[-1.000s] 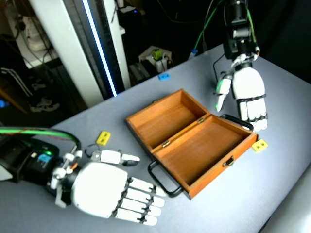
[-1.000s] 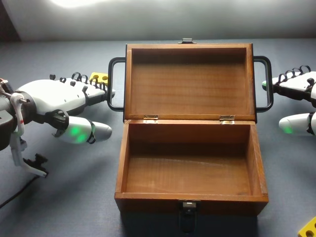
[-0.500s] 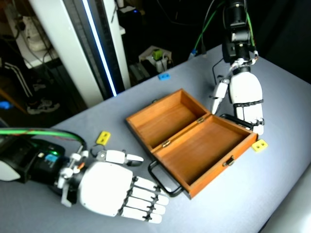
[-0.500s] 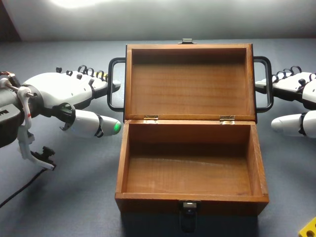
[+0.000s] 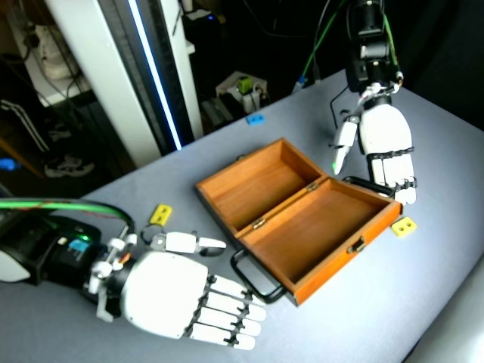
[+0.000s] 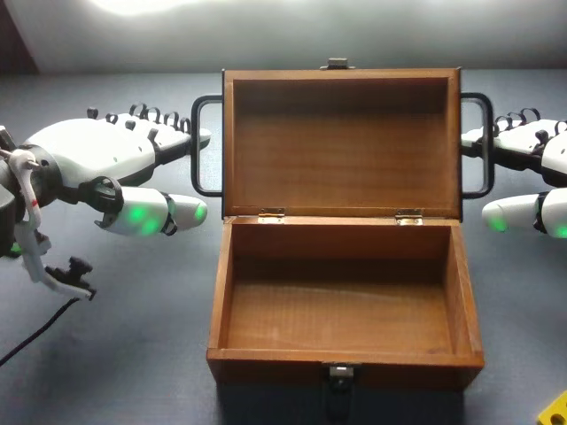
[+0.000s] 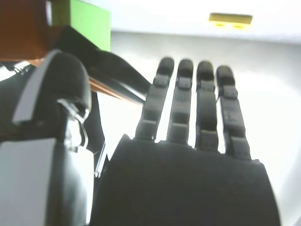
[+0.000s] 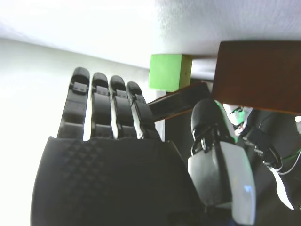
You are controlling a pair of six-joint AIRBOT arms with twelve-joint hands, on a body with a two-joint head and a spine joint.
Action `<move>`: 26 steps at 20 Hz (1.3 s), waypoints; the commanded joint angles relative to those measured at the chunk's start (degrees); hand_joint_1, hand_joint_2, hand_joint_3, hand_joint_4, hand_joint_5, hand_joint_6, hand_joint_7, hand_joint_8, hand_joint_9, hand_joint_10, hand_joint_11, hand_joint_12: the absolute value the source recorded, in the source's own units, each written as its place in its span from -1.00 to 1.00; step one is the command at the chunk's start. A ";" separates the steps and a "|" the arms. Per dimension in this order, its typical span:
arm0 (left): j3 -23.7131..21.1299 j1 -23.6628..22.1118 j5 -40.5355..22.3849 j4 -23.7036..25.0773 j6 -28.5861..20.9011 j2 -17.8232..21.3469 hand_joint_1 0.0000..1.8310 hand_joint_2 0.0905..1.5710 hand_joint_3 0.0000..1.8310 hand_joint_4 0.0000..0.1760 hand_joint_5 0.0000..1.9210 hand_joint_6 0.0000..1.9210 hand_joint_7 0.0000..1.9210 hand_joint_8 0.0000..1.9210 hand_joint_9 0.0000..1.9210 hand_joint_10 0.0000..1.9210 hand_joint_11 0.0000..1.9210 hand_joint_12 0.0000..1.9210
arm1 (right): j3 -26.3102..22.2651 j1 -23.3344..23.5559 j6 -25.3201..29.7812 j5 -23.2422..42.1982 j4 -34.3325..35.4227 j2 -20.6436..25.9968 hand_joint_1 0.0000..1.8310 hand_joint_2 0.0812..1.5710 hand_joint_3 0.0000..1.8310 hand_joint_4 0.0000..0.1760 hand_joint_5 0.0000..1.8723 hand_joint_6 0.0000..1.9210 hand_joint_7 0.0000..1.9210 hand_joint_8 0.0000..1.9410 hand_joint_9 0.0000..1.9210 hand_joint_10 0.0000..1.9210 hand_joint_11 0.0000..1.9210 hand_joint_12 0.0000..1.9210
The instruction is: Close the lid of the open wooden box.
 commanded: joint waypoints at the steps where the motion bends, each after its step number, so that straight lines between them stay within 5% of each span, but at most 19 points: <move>1: -0.65 -0.87 -9.53 0.58 -0.31 0.36 -1.00 0.65 -0.99 -1.00 -1.00 -1.00 -1.00 -1.00 -1.00 -1.00 -1.00 -1.00 | -0.67 1.07 0.67 9.51 0.98 0.21 -1.00 0.63 -1.00 -1.00 -0.98 -0.99 -1.00 -1.00 -1.00 -1.00 -0.98 -0.99; 12: -5.76 0.46 -17.48 1.66 -0.68 5.06 -1.00 0.64 -0.99 -1.00 -1.00 -1.00 -1.00 -1.00 -0.97 -0.99 -1.00 -1.00 | -4.80 1.07 0.86 17.76 1.70 3.53 -1.00 0.59 -1.00 -1.00 -0.98 -1.00 -0.99 -1.00 -1.00 -1.00 -0.99 -1.00; 26: -13.34 8.96 -30.41 -2.57 -1.52 12.08 -1.00 0.70 -0.99 -1.00 -0.98 -1.00 -1.00 -1.00 -0.95 -0.99 -0.95 -0.97 | -13.94 -0.21 2.24 29.60 -3.29 8.55 -0.97 0.59 -1.00 -1.00 -0.97 -1.00 -0.99 -1.00 -1.00 -1.00 -0.98 -0.99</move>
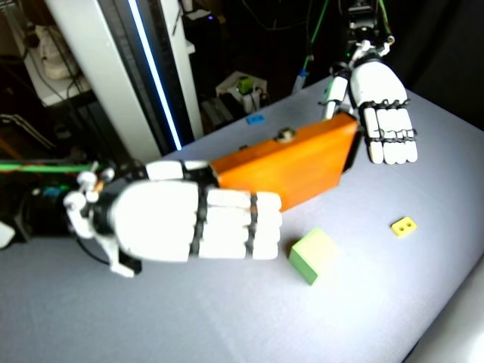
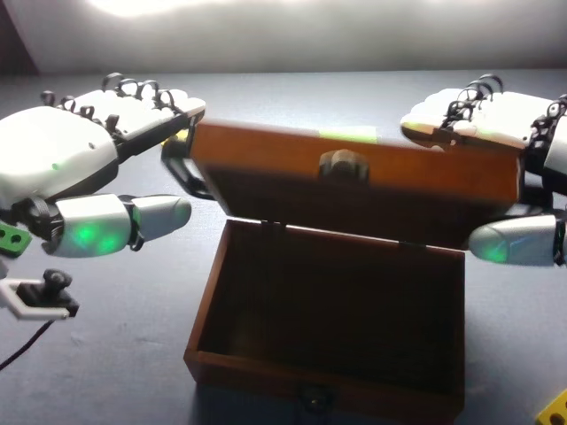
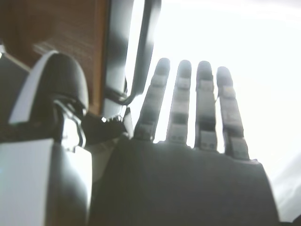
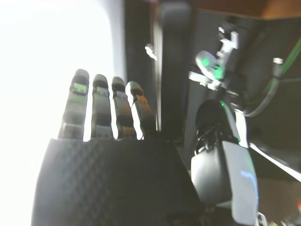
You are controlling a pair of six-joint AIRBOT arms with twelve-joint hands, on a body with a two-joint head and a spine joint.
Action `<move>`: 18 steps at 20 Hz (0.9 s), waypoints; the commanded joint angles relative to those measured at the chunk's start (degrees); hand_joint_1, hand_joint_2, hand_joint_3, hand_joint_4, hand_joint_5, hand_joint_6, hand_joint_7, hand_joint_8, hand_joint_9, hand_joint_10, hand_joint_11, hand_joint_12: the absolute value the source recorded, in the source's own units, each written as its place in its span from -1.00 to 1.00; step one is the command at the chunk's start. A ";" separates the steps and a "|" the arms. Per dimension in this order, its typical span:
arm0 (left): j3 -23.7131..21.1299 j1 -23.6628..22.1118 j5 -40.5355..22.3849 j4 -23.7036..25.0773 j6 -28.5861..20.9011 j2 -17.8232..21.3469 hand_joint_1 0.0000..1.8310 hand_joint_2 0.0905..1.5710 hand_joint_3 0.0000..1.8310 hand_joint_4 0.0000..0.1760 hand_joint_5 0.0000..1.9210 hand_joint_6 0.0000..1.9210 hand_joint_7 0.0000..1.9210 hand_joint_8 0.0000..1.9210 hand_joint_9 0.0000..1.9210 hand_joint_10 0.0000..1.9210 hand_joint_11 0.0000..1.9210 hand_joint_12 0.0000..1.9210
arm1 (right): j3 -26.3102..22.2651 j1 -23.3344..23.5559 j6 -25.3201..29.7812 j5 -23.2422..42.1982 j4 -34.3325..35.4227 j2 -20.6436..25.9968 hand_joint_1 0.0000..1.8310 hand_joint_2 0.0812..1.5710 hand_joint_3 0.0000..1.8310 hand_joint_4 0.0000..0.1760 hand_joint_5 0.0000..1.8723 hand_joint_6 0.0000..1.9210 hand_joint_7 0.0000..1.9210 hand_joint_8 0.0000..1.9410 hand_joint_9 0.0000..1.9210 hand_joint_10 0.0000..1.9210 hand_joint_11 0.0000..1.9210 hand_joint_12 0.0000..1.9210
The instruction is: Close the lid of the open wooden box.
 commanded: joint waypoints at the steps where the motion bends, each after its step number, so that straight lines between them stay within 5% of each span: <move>1: -0.09 -0.11 -7.79 -0.95 -0.06 0.52 -1.00 0.70 -0.99 -1.00 -0.97 -0.99 -0.99 -1.00 -0.95 -0.99 -0.94 -0.97 | -0.15 0.03 0.79 8.21 2.28 0.39 -0.96 0.59 -1.00 -1.00 -0.98 -1.00 -1.00 -1.00 -1.00 -1.00 -0.98 -0.99; 12: -0.94 2.58 -9.62 -2.97 -0.06 0.44 -1.00 0.67 -1.00 -1.00 -0.91 -1.00 -0.91 -0.99 -0.88 -0.99 -0.93 -0.90 | -2.93 -1.56 2.35 14.21 1.10 3.10 -0.77 0.45 -1.00 -0.99 -1.00 -1.00 -1.00 -1.00 -1.00 -1.00 -0.98 -0.99; 14: -1.02 2.83 -9.75 -3.21 -0.06 0.25 -1.00 0.66 -1.00 -1.00 -0.93 -1.00 -0.92 -1.00 -0.89 -1.00 -0.96 -0.91 | -3.02 -1.79 2.35 14.20 1.20 3.09 -0.66 0.43 -1.00 -0.28 -1.00 -1.00 -1.00 -1.00 -1.00 -1.00 -1.00 -1.00; 18: -1.01 3.14 -9.73 -3.49 -0.06 -0.22 -1.00 0.64 -1.00 -1.00 -0.94 -1.00 -0.93 -1.00 -0.90 -1.00 -0.99 -0.92 | -3.79 -2.99 2.35 14.87 1.04 3.08 -0.55 0.33 -1.00 0.32 -1.00 -1.00 -1.00 -1.00 -1.00 -1.00 -1.00 -1.00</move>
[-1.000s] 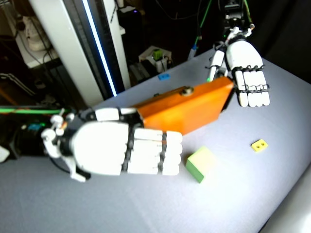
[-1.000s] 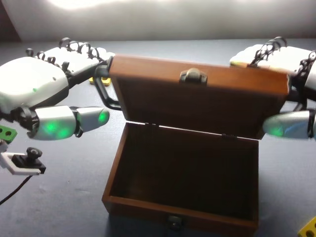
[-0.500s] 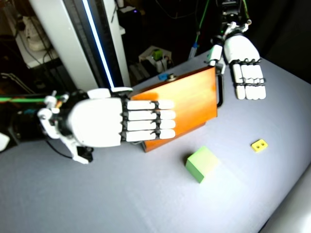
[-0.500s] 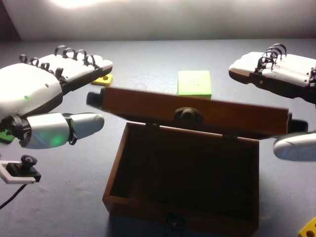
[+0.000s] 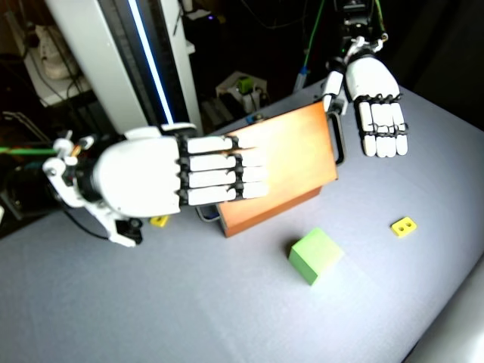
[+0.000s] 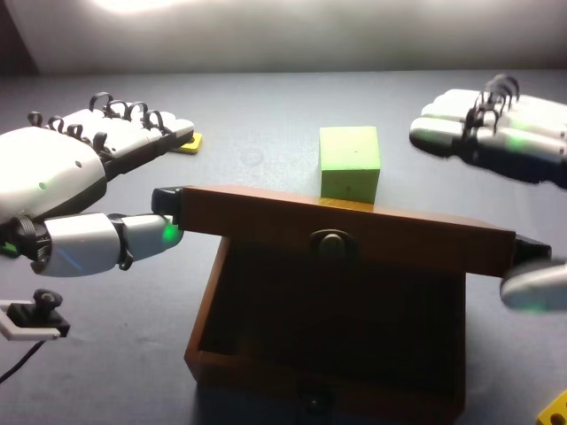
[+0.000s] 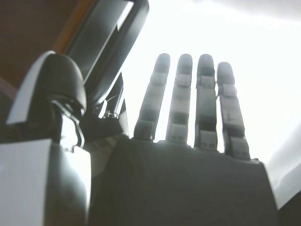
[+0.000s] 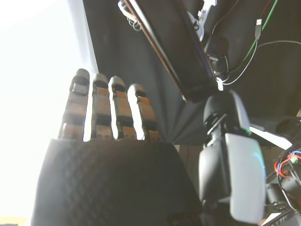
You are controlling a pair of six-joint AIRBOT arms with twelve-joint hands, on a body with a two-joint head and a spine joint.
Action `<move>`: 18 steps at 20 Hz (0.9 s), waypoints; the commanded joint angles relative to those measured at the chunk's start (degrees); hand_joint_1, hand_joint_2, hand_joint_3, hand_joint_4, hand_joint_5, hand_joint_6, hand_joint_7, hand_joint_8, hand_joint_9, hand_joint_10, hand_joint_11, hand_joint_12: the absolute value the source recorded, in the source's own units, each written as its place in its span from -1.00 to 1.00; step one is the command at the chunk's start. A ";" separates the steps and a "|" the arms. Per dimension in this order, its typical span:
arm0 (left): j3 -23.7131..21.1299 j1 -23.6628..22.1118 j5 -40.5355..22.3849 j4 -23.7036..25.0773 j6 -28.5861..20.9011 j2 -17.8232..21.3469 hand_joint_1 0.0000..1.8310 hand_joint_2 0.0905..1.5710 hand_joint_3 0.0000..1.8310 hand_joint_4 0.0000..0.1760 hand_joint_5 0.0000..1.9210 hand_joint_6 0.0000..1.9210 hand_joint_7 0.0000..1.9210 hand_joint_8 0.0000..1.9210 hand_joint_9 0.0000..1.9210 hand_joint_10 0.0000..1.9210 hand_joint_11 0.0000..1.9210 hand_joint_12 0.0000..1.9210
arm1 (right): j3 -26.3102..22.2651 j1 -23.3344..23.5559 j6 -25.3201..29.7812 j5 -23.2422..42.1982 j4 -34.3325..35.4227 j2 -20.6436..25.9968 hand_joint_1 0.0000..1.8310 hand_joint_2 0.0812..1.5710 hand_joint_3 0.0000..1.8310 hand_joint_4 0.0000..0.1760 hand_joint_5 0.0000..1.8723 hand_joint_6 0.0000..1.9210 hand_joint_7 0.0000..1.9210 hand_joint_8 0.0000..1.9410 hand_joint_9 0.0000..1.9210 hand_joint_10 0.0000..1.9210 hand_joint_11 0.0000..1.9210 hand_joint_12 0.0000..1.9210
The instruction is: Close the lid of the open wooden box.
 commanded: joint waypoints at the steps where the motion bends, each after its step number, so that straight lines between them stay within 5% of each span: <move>1: -0.25 -0.23 -7.30 -0.99 -0.26 -0.22 -1.00 0.65 -1.00 -1.00 -0.95 -1.00 -0.95 -1.00 -0.92 -1.00 -1.00 -0.96 | -0.45 0.37 0.55 7.14 2.52 -0.03 -0.56 0.30 -1.00 0.29 -1.00 -1.00 -1.00 -1.00 -1.00 -1.00 -1.00 -1.00; 4: -0.27 0.06 -7.26 -1.15 -0.26 -0.38 -1.00 0.64 -1.00 -1.00 -0.93 -0.99 -0.92 -0.99 -0.89 -0.99 -0.98 -0.95 | -1.07 0.22 0.88 8.28 2.41 0.37 -0.51 0.21 -1.00 0.34 -1.00 -1.00 -1.00 -1.00 -1.00 -1.00 -1.00 -1.00; 6: -0.35 0.49 -7.24 -1.39 -0.26 -0.44 -1.00 0.65 -1.00 -1.00 -0.92 -0.99 -0.90 -0.98 -0.89 -0.99 -0.99 -0.96 | -1.55 -0.34 1.65 9.74 2.37 1.13 -0.56 0.19 -1.00 -0.08 -1.00 -1.00 -1.00 -1.00 -1.00 -1.00 -1.00 -1.00; 9: -0.37 0.92 -7.31 -1.82 -0.26 -0.72 -1.00 0.68 -1.00 -1.00 -0.93 -1.00 -0.91 -0.99 -0.90 -0.99 -1.00 -1.00 | -2.77 -1.44 1.86 12.03 2.07 2.40 -0.67 0.17 -1.00 0.09 -1.00 -1.00 -1.00 -1.00 -1.00 -1.00 -0.97 -0.99; 11: -0.41 1.08 -7.32 -1.93 -0.27 -0.84 -1.00 0.68 -0.99 -1.00 -0.97 -1.00 -0.95 -1.00 -0.92 -1.00 -1.00 -1.00 | -3.38 -1.91 1.86 13.72 1.88 3.07 -0.74 0.27 -0.98 -0.01 -1.00 -1.00 -1.00 -1.00 -1.00 -1.00 -1.00 -1.00; 12: -0.48 1.22 -7.32 -1.95 -0.27 -0.85 -1.00 0.69 -0.99 -1.00 -0.96 -1.00 -0.95 -1.00 -0.91 -0.99 -1.00 -1.00 | -3.67 -2.01 1.86 14.73 1.83 3.56 -0.77 0.29 -0.98 -0.46 -1.00 -1.00 -1.00 -1.00 -1.00 -1.00 -1.00 -1.00; 15: -0.88 2.24 -7.38 -2.24 -0.27 -0.89 -1.00 0.71 -0.99 -1.00 -0.98 -1.00 -0.94 -0.99 -0.87 -0.98 -0.98 -0.99 | -4.16 -2.01 1.38 17.22 2.01 5.10 -0.51 0.19 -1.00 0.23 -1.00 -1.00 -1.00 -1.00 -1.00 -1.00 -0.99 -1.00; 17: -1.22 2.98 -7.65 -2.49 -0.27 -0.93 -1.00 0.75 -0.98 -1.00 -0.98 -0.99 -0.99 -1.00 -0.93 -1.00 -0.99 -1.00 | -4.20 -2.01 -0.25 17.67 3.55 5.38 -0.52 0.18 -1.00 -0.35 -1.00 -1.00 -1.00 -1.00 -1.00 -1.00 -1.00 -1.00; 18: -1.54 3.38 -7.78 -2.63 -0.27 -0.96 -1.00 0.76 -0.98 -1.00 -0.96 -0.99 -0.99 -1.00 -0.94 -1.00 -1.00 -1.00 | -4.04 -2.07 -1.05 17.68 4.72 5.38 -0.55 0.19 -1.00 -0.43 -1.00 -1.00 -1.00 -1.00 -1.00 -1.00 -1.00 -1.00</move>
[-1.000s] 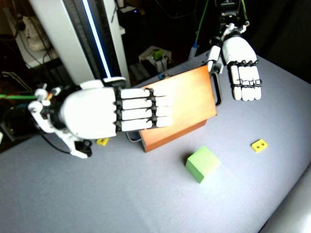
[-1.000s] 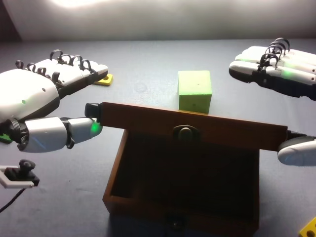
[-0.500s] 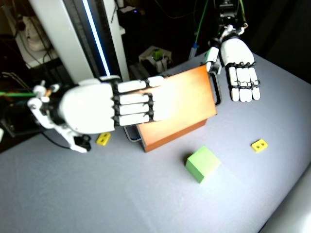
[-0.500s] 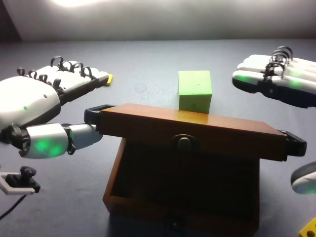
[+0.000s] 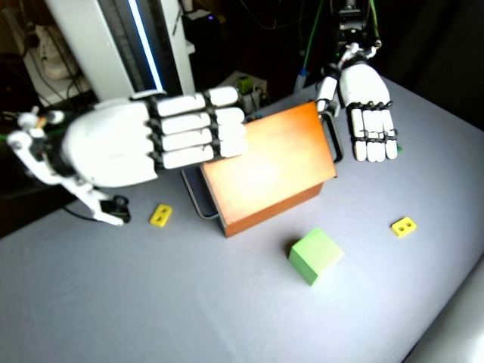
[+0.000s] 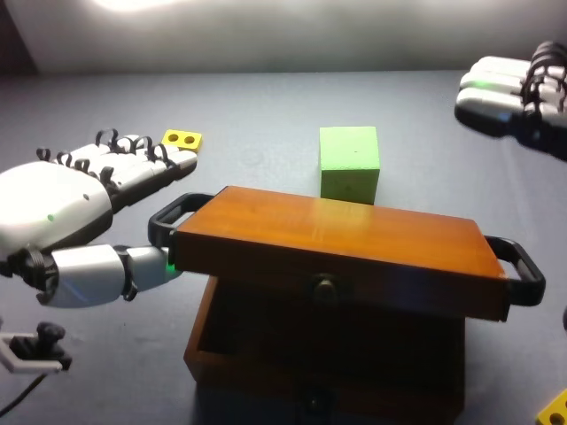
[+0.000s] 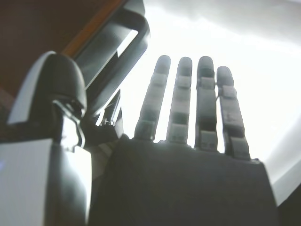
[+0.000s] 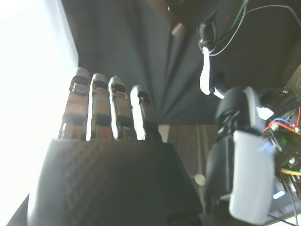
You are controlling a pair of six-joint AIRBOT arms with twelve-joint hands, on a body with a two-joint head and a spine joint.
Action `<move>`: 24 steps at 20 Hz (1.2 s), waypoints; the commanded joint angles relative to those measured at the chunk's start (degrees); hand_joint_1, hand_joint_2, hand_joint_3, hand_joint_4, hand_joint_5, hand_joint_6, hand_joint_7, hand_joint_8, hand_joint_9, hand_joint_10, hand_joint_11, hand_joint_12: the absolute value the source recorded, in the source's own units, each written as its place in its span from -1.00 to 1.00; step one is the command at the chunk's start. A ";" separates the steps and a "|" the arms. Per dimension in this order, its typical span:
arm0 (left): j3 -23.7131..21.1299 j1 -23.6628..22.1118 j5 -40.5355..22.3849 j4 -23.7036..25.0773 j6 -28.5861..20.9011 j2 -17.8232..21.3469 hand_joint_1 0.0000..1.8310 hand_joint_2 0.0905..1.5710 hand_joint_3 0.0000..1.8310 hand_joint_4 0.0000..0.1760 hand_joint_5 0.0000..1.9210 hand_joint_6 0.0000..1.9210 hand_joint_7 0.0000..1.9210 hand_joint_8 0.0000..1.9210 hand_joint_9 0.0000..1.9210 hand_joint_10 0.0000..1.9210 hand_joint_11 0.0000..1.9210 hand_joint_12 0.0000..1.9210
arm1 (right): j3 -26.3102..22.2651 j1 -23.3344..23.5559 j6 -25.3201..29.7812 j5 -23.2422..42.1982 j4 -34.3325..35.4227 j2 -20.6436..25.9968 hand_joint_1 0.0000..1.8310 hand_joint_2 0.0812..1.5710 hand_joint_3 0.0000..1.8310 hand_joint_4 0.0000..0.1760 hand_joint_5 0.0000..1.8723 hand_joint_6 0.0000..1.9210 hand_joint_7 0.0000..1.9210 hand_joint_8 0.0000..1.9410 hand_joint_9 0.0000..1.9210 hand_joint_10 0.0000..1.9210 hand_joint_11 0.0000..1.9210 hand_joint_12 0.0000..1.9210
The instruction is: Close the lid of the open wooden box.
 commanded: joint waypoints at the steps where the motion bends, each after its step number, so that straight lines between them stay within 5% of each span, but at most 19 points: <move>1: -0.20 0.05 -7.64 -0.96 -0.42 -0.37 -1.00 0.75 -0.98 -1.00 -0.94 -0.98 -0.99 -1.00 -0.97 -1.00 -1.00 -1.00 | 0.25 0.22 0.01 6.96 3.79 -0.20 -0.50 0.17 -1.00 -0.38 -1.00 -1.00 -1.00 -1.00 -1.00 -1.00 -1.00 -1.00; 3: -0.33 1.01 -7.11 -0.97 -0.74 -0.94 -1.00 0.75 -0.99 -1.00 -0.96 -0.99 -0.98 -1.00 -0.97 -1.00 -0.99 -0.99 | 0.66 -0.07 -0.30 7.03 4.98 -0.38 -0.52 0.13 -1.00 -0.04 -1.00 -1.00 -1.00 -1.00 -1.00 -1.00 -0.97 -0.99; 5: -0.33 1.72 -6.74 -0.97 -0.96 -1.42 -1.00 0.76 -0.99 -1.00 -0.97 -1.00 -1.00 -1.00 -0.99 -1.00 -0.99 -0.99 | 0.88 -0.23 -0.59 7.02 5.53 -0.47 -0.56 0.16 -1.00 -0.55 -1.00 -1.00 -1.00 -1.00 -1.00 -1.00 -1.00 -1.00; 7: -0.37 2.02 -6.28 -0.98 -0.96 -1.68 -1.00 0.78 -0.98 -1.00 -0.97 -1.00 -1.00 -1.00 -1.00 -1.00 -1.00 -1.00 | 1.04 -0.43 -0.82 7.00 6.15 -0.55 -0.54 0.20 -0.99 -0.39 -1.00 -1.00 -1.00 -1.00 -1.00 -1.00 -1.00 -1.00; 9: -0.48 2.23 -5.89 -0.97 -0.96 -1.71 -1.00 0.78 -0.99 -1.00 -0.96 -0.99 -0.99 -1.00 -0.99 -1.00 -1.00 -1.00 | 1.21 -0.70 -0.82 6.97 6.38 -0.63 -0.48 0.18 -1.00 -0.74 -1.00 -1.00 -1.00 -1.00 -1.00 -1.00 -1.00 -1.00; 10: -0.65 2.52 -5.80 -0.97 -0.96 -1.68 -1.00 0.77 -0.99 -1.00 -0.97 -1.00 -0.99 -1.00 -1.00 -1.00 -1.00 -1.00 | 1.28 -0.83 -0.82 6.94 6.44 -0.63 -0.42 0.16 -1.00 -0.68 -1.00 -1.00 -1.00 -1.00 -1.00 -1.00 -1.00 -1.00; 11: -0.98 3.03 -5.82 -1.02 -0.96 -1.63 -1.00 0.77 -0.99 -1.00 -0.98 -1.00 -1.00 -1.00 -1.00 -1.00 -1.00 -1.00 | 1.36 -0.89 -0.82 6.83 6.46 -0.63 -0.42 0.15 -1.00 -0.34 -1.00 -1.00 -1.00 -1.00 -1.00 -1.00 -1.00 -1.00; 13: -1.41 3.94 -6.06 -1.29 -0.97 -1.61 -1.00 0.78 -0.99 -1.00 -0.98 -1.00 -0.99 -1.00 -1.00 -1.00 -1.00 -1.00 | 1.47 -0.89 -0.82 6.59 6.47 -0.63 -0.44 0.16 -1.00 -0.44 -1.00 -1.00 -1.00 -1.00 -1.00 -1.00 -1.00 -1.00; 14: -1.53 4.19 -6.12 -1.36 -0.97 -1.52 -0.97 0.78 -1.00 -1.00 -0.99 -1.00 -1.00 -1.00 -1.00 -1.00 -1.00 -1.00 | 1.47 -0.89 -0.82 6.53 6.48 -0.63 -0.38 0.15 -1.00 -0.18 -1.00 -1.00 -1.00 -1.00 -1.00 -1.00 -1.00 -1.00; 18: -3.10 7.05 -7.66 -3.00 -0.96 0.42 -0.62 0.70 -1.00 -1.00 -1.00 -1.00 -1.00 -1.00 -1.00 -1.00 -1.00 -1.00 | 1.48 -0.98 -0.82 6.41 6.48 -0.63 -0.42 0.18 -0.99 -0.13 -1.00 -1.00 -1.00 -1.00 -1.00 -1.00 -1.00 -1.00; 19: -3.57 8.55 -8.86 -3.92 -0.96 0.89 -0.55 0.68 -1.00 -1.00 -0.99 -1.00 -0.98 -1.00 -1.00 -1.00 -1.00 -1.00 | 1.48 -0.98 -0.82 6.27 6.48 -0.64 -0.48 0.19 -0.99 -0.35 -1.00 -1.00 -1.00 -1.00 -1.00 -1.00 -1.00 -1.00; 24: -5.63 13.40 -15.02 -7.23 -0.89 3.74 -0.20 0.61 -1.00 -1.00 -0.96 -1.00 -1.00 -1.00 -1.00 -1.00 -1.00 -1.00 | 1.48 -0.98 -0.82 5.98 6.47 -0.63 -0.44 0.17 -1.00 -0.23 -1.00 -1.00 -1.00 -1.00 -1.00 -1.00 -1.00 -1.00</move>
